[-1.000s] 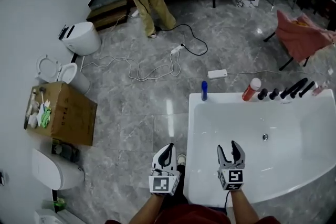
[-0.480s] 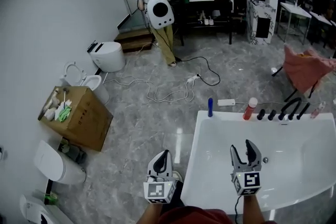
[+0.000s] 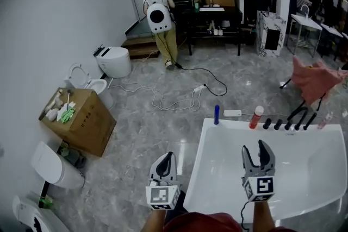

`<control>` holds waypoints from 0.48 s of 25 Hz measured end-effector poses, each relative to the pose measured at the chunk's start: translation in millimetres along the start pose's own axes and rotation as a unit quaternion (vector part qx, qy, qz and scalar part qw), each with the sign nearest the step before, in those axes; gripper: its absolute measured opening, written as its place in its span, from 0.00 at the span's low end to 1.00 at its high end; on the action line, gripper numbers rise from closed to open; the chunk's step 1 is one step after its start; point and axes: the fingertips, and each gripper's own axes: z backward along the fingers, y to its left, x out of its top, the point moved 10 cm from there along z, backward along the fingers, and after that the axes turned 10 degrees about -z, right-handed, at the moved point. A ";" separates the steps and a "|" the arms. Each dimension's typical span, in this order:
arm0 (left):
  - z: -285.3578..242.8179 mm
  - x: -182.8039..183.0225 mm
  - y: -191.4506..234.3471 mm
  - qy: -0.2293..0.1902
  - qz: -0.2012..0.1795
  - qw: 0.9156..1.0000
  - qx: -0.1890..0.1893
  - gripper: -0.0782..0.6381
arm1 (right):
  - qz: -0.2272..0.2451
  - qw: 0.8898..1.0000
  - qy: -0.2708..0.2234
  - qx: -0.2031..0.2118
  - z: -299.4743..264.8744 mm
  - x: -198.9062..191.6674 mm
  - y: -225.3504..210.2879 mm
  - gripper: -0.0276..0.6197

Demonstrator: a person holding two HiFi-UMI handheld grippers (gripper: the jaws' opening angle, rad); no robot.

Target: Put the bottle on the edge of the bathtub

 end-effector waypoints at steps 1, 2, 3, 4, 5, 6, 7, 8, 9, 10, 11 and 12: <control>0.7 0.7 1.9 0.000 -0.003 1.000 0.000 0.12 | 0.000 1.000 -0.001 0.000 -0.8 0.2 2.3 0.40; 1.4 0.2 3.8 0.000 -0.004 1.000 0.001 0.12 | 0.000 1.000 0.000 0.000 -1.9 -0.5 4.6 0.40; 2.0 -0.6 5.4 0.000 -0.005 1.000 0.002 0.12 | -0.001 1.000 0.001 0.001 -3.0 -1.7 6.7 0.40; 2.6 -0.9 6.5 -0.001 -0.006 1.000 0.002 0.12 | -0.001 1.000 0.002 0.002 -4.0 -3.1 8.6 0.40; 3.1 -0.6 7.4 -0.003 -0.008 1.000 0.002 0.12 | 0.000 1.000 0.003 0.003 -5.1 -4.2 10.3 0.40; 3.4 0.0 8.2 -0.004 -0.009 1.000 0.002 0.12 | 0.001 1.000 0.003 0.004 -6.1 -5.0 11.9 0.40; 3.7 0.7 8.9 -0.005 -0.011 1.000 0.001 0.12 | 0.001 1.000 0.003 0.004 -7.3 -5.5 13.2 0.40; 3.6 1.2 9.7 -0.006 -0.013 1.000 0.001 0.12 | 0.000 1.000 0.002 0.005 -8.7 -6.0 14.1 0.40; 3.1 1.6 10.6 -0.006 -0.014 1.000 0.001 0.12 | -0.002 1.000 0.001 0.005 -10.6 -6.2 14.6 0.40; 2.4 2.0 11.5 -0.006 -0.015 1.000 0.002 0.12 | -0.004 1.000 -0.001 0.006 -12.4 -6.0 15.2 0.39; 1.8 2.5 12.5 -0.006 -0.015 1.000 0.003 0.12 | -0.005 1.000 -0.002 0.007 -14.0 -5.4 16.2 0.37; 1.5 3.2 13.6 -0.006 -0.015 1.000 0.003 0.12 | -0.005 1.000 -0.002 0.008 -15.1 -5.0 17.8 0.33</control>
